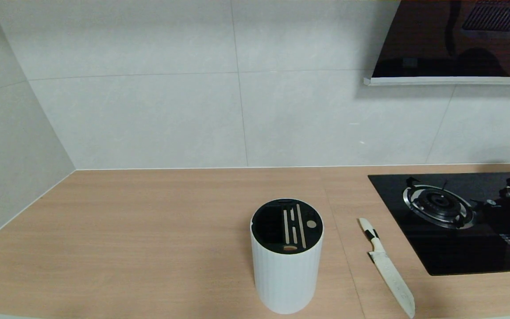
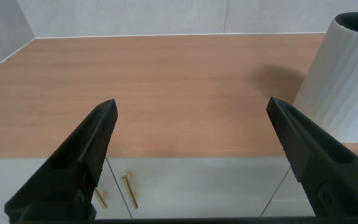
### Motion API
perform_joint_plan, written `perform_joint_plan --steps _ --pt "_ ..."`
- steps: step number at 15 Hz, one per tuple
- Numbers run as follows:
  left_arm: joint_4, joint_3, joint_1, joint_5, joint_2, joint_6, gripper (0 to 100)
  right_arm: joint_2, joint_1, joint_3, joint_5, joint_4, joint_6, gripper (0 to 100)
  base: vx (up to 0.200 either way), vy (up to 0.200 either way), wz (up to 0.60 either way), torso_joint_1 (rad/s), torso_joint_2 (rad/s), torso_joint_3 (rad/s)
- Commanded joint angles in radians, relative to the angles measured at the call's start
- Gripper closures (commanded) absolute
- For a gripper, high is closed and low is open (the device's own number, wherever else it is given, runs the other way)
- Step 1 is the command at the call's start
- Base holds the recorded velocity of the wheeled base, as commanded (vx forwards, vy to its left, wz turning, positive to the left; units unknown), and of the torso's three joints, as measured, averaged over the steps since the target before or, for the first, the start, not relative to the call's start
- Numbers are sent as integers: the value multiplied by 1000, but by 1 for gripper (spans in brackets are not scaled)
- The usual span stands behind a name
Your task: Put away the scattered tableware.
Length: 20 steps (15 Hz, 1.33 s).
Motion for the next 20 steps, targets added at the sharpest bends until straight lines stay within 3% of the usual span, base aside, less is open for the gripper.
perform_joint_plan --steps 1,7,12,18,20 --pt "0 0 0 0 0 0 0 320 123 -82 -2 -36 4 0 0 0 0 0 0 0" --pt "0 0 0 0 0 0 0 785 180 -121 -62 -417 1 0 0 0 0 0 0 0" --pt "0 0 0 0 0 0 0 1030 213 -226 -62 -513 1 0 0 0 0 0 0 0" --pt "0 0 0 0 0 0 0 1292 255 -216 -96 -616 1 0 0 0 0 0 0 0" --pt "0 0 0 0 0 0 0 1401 259 -200 -153 -713 1 0 0 0 0 0 0 0"
